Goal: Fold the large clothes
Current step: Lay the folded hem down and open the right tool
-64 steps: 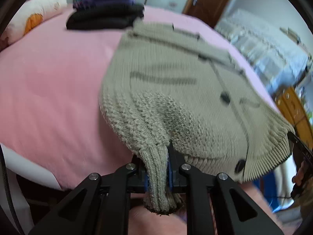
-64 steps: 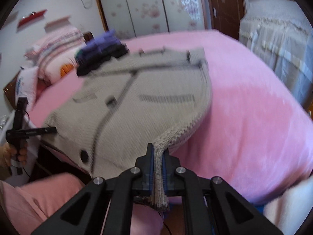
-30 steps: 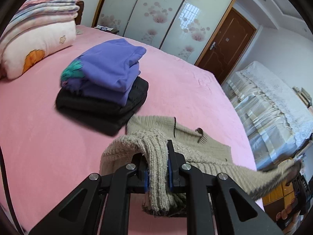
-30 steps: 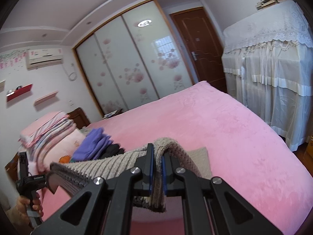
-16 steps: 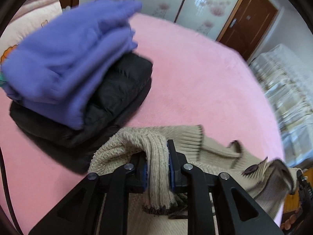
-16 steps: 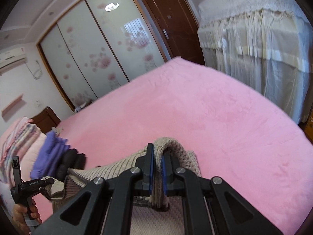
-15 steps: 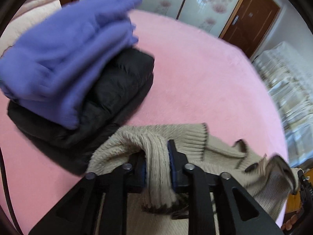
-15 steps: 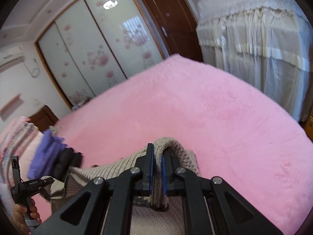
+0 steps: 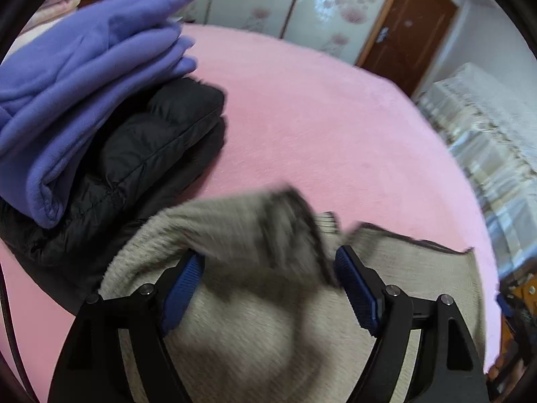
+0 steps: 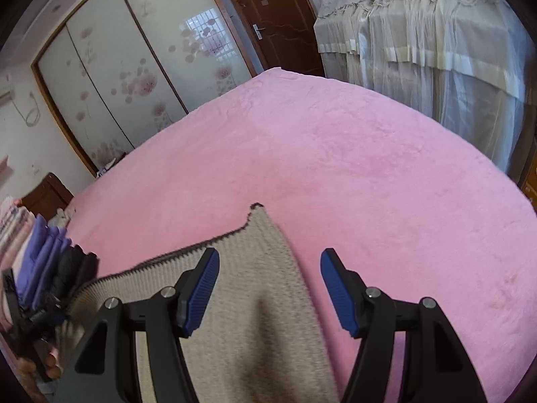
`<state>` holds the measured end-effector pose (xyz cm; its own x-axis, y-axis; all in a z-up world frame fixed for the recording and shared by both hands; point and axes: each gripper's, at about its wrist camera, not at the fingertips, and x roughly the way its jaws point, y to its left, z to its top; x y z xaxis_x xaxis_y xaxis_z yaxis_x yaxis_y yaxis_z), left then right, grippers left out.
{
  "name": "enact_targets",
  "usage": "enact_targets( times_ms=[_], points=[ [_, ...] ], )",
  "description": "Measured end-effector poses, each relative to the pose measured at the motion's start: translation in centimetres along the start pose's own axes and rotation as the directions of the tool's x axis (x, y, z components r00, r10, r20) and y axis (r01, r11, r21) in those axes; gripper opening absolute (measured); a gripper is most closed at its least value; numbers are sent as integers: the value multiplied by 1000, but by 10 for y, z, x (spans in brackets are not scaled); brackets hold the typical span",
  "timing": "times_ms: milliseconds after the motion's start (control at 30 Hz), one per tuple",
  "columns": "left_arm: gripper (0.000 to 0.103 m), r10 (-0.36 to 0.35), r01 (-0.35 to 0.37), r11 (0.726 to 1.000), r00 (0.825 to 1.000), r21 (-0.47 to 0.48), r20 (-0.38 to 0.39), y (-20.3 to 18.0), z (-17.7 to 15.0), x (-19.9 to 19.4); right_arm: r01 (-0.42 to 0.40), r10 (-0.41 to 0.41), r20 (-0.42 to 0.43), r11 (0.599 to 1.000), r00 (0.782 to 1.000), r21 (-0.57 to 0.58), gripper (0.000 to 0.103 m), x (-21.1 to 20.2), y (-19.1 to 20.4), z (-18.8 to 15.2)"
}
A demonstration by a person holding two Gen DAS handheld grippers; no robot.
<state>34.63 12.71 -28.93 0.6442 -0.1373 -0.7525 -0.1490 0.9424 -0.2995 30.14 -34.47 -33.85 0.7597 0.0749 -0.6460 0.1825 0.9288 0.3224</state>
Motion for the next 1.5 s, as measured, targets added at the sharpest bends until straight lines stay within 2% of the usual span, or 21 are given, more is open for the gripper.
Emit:
enact_targets(
  times_ms=[100,167,333,433,533,600,633,700,767,800,900,1033,1100,1233,1333,1400,1500],
  points=[
    [84,13,-17,997,998,70,58,-14,-11,-23,3,-4,-34,1000,999,-19,64,4,-4,-5],
    [87,21,-31,996,993,85,118,-17,-17,-41,1,-2,-49,1000,999,-23,64,5,-3,-9],
    [87,53,-74,994,965,76,256,-10,-18,-67,53,-59,-63,994,996,-95,64,13,8,-21],
    [87,92,-122,989,952,88,294,-6,-14,-75,78,-82,-18,982,996,-170,62,11,20,-25],
    [87,122,-146,988,942,56,313,2,-9,-73,96,-86,54,968,995,-230,61,-1,36,-24],
    [82,103,-118,992,948,33,303,9,-8,-71,100,-77,97,960,992,-261,60,-8,47,-22],
    [75,87,-101,994,954,35,286,10,-8,-66,94,-65,112,957,992,-275,59,-11,52,-20],
    [67,75,-97,991,971,87,227,0,-11,-50,72,-36,123,951,992,-300,54,-14,62,-19],
    [56,94,-132,973,976,191,194,-20,-17,-31,50,-16,109,948,994,-315,48,-10,70,-17],
    [55,99,-142,963,977,231,190,-27,-19,-24,39,-8,96,945,995,-324,40,-5,76,-17],
    [55,122,-161,944,981,290,148,-42,-20,3,26,-5,63,939,998,-344,29,13,87,-17],
    [54,199,-198,940,980,278,24,-30,-7,48,50,-40,40,948,998,-313,28,35,88,-14],
    [54,215,-211,946,977,245,9,-16,1,57,94,-86,41,948,995,-303,28,49,80,-9],
    [53,233,-234,954,972,186,28,12,12,57,148,-147,23,958,989,-247,28,66,59,-1],
    [45,238,-235,955,971,180,5,26,11,63,164,-173,-29,966,985,-201,25,80,41,-2],
    [45,245,-239,952,969,194,-11,32,7,69,172,-186,-58,966,981,-191,22,89,35,-4],
    [45,270,-262,941,963,216,-9,28,2,73,183,-199,-59,961,978,-205,22,92,37,-5]
  ],
)
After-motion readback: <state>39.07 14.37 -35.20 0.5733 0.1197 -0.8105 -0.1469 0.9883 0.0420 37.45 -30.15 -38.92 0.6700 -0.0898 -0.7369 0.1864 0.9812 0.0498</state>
